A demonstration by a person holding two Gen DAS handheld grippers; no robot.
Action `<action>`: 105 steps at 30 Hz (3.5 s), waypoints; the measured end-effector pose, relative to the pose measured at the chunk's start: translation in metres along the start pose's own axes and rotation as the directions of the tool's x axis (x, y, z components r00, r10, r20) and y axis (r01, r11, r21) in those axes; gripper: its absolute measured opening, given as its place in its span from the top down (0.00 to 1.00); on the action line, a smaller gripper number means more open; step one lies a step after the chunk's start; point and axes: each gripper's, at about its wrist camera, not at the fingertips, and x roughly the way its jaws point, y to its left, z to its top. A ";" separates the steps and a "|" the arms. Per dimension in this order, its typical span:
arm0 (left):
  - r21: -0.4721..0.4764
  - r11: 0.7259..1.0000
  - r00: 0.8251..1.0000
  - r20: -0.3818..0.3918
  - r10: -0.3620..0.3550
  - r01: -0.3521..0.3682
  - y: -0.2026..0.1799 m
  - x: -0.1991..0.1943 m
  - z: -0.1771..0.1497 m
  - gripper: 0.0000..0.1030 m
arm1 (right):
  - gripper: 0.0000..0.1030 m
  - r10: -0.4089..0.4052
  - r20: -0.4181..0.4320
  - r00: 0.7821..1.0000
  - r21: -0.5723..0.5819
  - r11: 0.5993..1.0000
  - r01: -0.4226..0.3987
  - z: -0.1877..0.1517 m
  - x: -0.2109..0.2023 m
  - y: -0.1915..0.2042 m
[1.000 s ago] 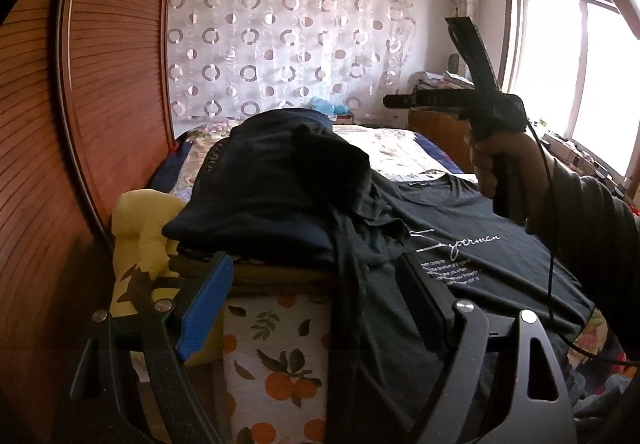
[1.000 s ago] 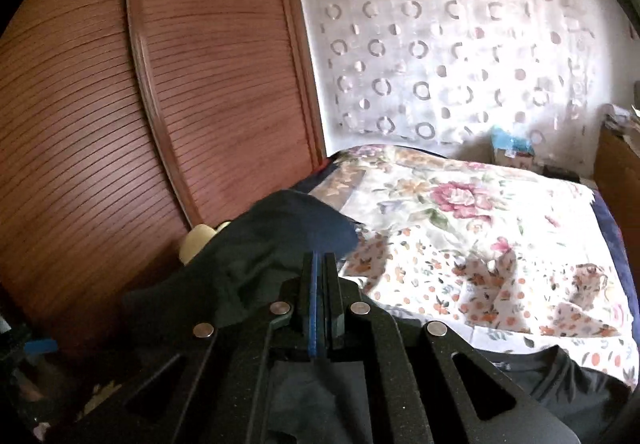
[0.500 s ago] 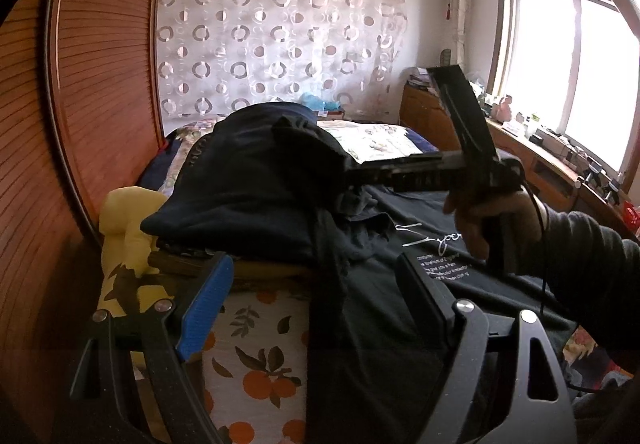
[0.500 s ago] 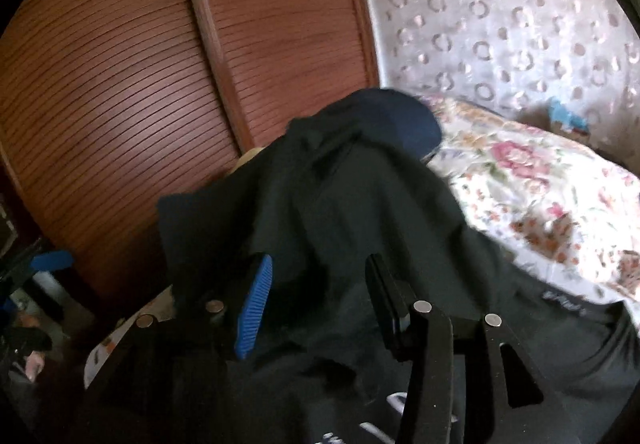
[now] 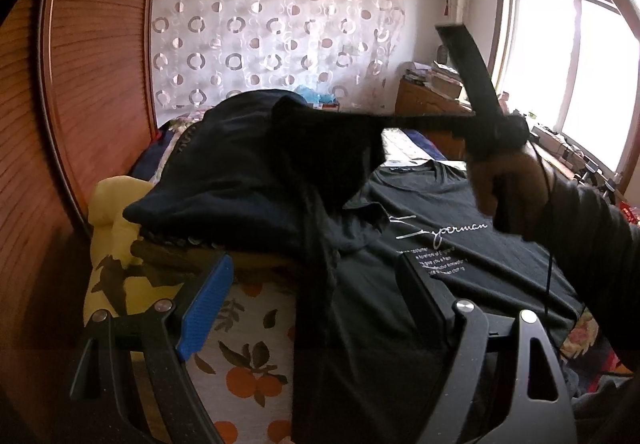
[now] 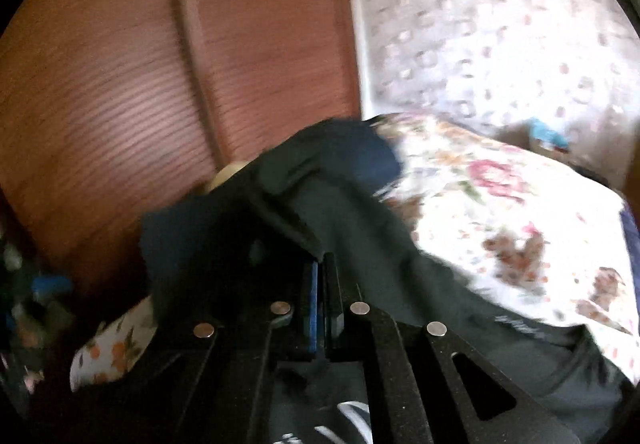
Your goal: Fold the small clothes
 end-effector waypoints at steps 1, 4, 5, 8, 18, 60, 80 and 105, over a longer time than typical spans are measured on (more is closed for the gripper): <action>0.000 1.000 1.000 -0.004 -0.002 0.002 -0.001 0.001 -0.001 0.19 | 0.99 -0.080 0.001 0.997 0.028 0.996 0.079 0.003 -0.001 -0.011; 0.004 1.000 1.000 -0.013 -0.008 0.008 -0.005 0.005 -0.002 0.19 | 0.99 -0.201 -0.010 0.979 -0.003 0.980 0.201 0.004 0.005 -0.025; 0.007 1.000 1.000 -0.015 -0.009 0.009 -0.006 0.006 -0.002 0.19 | 0.97 -0.254 -0.025 0.967 -0.023 0.967 0.254 0.002 0.010 -0.027; 0.011 1.000 1.000 -0.017 -0.013 0.014 -0.008 0.007 -0.002 0.19 | 0.55 -0.318 -0.047 0.947 -0.025 0.948 0.318 -0.008 0.020 -0.039; 0.021 0.999 0.999 -0.028 -0.037 0.038 -0.025 0.016 -0.005 0.19 | 0.43 -0.260 -0.067 0.963 -0.027 0.966 0.259 -0.032 -0.035 -0.067; 0.140 0.990 0.949 -0.315 0.014 0.032 -0.102 0.146 -0.012 0.18 | 0.92 -0.442 -0.248 0.862 0.298 0.812 0.502 -0.241 -0.276 -0.214; 0.188 0.981 0.939 -0.344 0.017 0.051 -0.114 0.154 -0.014 0.00 | 0.96 -0.282 -0.098 0.954 0.124 0.948 0.293 -0.190 -0.224 -0.114; 0.188 0.978 0.977 -0.206 -0.051 0.090 -0.140 0.097 -0.004 0.00 | 0.48 -0.419 -0.162 0.894 0.306 0.840 0.449 -0.216 -0.247 -0.172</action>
